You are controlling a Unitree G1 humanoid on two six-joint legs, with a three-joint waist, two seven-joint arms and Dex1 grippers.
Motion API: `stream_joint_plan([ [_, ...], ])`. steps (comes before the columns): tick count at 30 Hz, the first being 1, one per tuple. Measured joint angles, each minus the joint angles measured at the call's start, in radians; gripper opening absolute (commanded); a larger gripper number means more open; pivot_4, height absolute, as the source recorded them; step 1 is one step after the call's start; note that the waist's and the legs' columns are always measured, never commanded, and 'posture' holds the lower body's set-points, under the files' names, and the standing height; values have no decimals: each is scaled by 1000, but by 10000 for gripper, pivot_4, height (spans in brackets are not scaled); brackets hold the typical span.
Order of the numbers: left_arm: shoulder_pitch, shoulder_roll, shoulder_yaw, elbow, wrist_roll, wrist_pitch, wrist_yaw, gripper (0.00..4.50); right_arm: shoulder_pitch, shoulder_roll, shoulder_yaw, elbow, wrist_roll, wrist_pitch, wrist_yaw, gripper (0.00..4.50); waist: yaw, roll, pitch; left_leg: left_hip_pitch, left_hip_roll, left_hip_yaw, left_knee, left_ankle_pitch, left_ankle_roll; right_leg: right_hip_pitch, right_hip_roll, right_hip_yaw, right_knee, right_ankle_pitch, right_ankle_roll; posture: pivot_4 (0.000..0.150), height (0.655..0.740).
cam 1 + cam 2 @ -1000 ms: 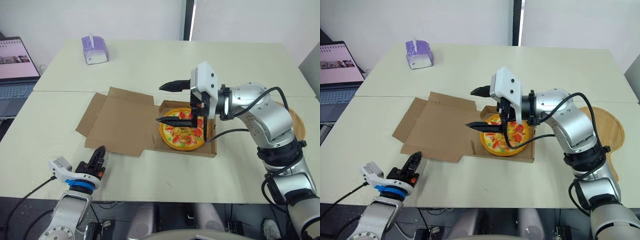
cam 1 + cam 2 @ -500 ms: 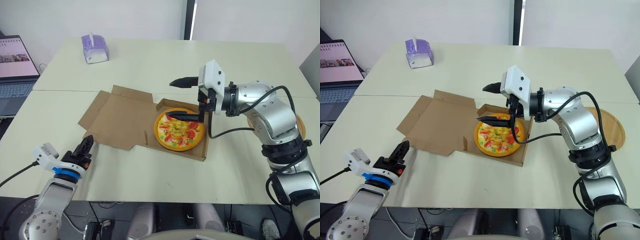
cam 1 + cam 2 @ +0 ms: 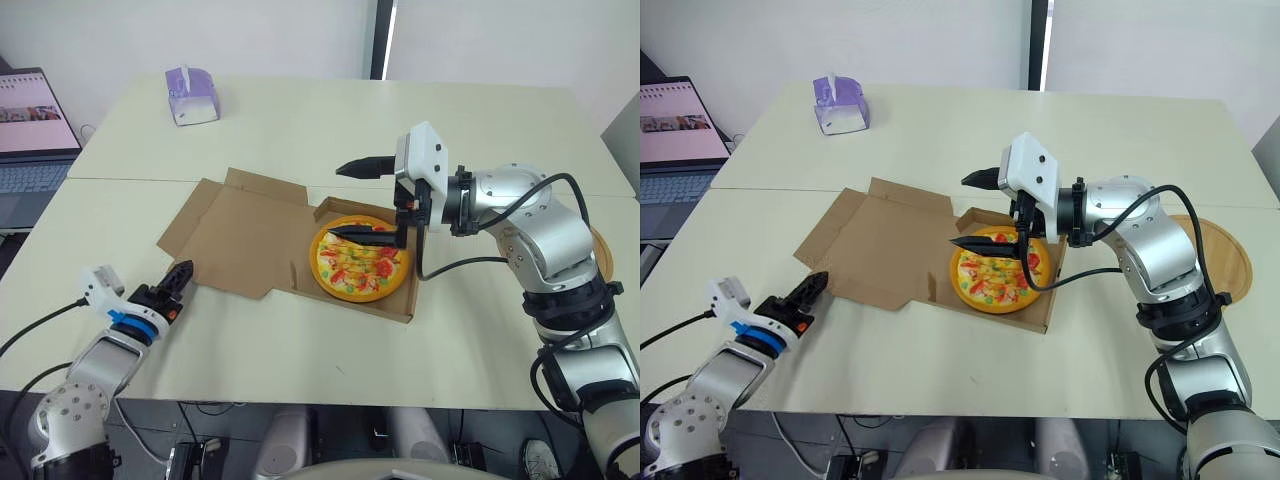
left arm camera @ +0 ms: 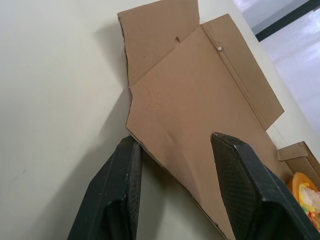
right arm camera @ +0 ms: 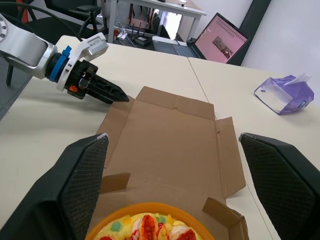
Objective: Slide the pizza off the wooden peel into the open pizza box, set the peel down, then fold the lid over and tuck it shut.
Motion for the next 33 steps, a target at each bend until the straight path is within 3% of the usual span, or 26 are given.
stream_joint_plan([
  [3,-14,0,1,0,4,9,-6,15707,0,0,-4,-4,0,2,-1,45000,0,0,0,0,0,0,0,0,0,0,0,0,0,0,0,1500,7400],
  [8,-17,-20,15,-4,4,12,-2,73,0,-3,-4,-14,-1,12,-4,45000,0,0,0,0,0,0,0,0,-1,0,0,0,0,0,0,1500,7400],
  [18,-57,-14,17,-48,8,15,-1,73,17,-20,-11,-14,-3,8,-18,45000,3,-2,1,-1,0,0,0,0,-1,0,0,0,0,0,0,1500,7400],
  [23,-134,51,9,-81,29,41,-29,73,28,-90,-49,131,-37,-73,9,45000,4,-3,2,-1,-1,0,0,0,-1,0,-1,0,0,0,0,1500,7400],
  [26,-200,81,-15,-90,55,52,-52,0,25,-136,-75,304,-90,-170,28,39199,3,-3,2,0,-1,0,0,0,-1,0,-1,0,0,0,0,1500,7400],
  [33,-307,85,-63,-72,120,73,-96,0,-64,-191,-33,773,-322,-478,27,14233,0,-4,2,0,-1,2,-1,0,-2,-1,-1,1,0,0,0,1500,7400],
])
